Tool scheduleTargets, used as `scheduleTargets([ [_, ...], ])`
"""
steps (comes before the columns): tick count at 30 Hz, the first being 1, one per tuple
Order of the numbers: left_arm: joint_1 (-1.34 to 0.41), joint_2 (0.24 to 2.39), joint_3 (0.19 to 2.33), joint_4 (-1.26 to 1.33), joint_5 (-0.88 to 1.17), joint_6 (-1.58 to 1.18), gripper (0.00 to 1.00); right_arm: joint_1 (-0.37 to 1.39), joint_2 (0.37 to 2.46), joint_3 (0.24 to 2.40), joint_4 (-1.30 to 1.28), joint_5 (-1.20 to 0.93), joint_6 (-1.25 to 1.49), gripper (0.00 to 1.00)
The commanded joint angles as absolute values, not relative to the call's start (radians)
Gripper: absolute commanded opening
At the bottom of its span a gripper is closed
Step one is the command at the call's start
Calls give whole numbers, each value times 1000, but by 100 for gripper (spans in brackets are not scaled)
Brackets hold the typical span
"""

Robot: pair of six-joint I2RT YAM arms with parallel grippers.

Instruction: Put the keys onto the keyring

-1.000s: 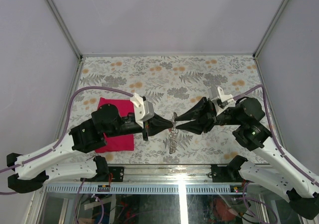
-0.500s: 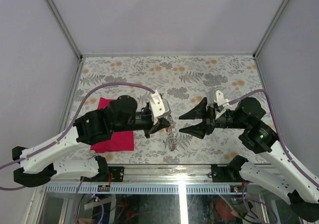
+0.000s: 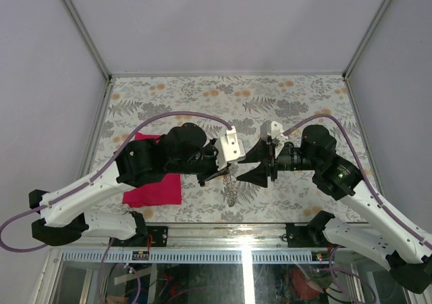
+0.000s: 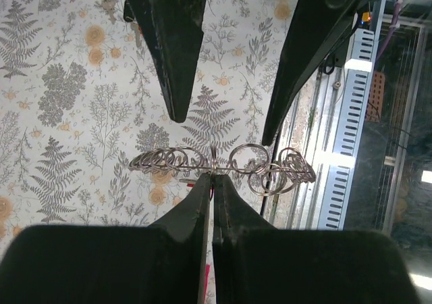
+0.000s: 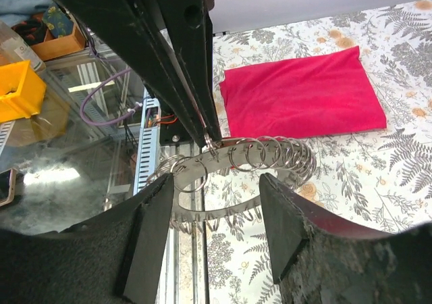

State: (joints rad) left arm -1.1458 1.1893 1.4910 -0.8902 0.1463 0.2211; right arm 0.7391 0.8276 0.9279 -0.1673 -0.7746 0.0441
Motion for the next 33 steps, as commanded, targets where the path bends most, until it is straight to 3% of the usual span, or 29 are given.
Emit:
scheduleTargets([
  [1, -1151, 1217, 1559, -941, 159, 266, 0, 746, 845, 963, -142, -792, 38, 60],
  [9, -1152, 1234, 1576, -946, 167, 270, 0, 745, 887, 956, -69, -857, 76, 50],
  [33, -1153, 1247, 1586, -948, 188, 275, 0, 745, 930, 938, -2, -886, 94, 46],
])
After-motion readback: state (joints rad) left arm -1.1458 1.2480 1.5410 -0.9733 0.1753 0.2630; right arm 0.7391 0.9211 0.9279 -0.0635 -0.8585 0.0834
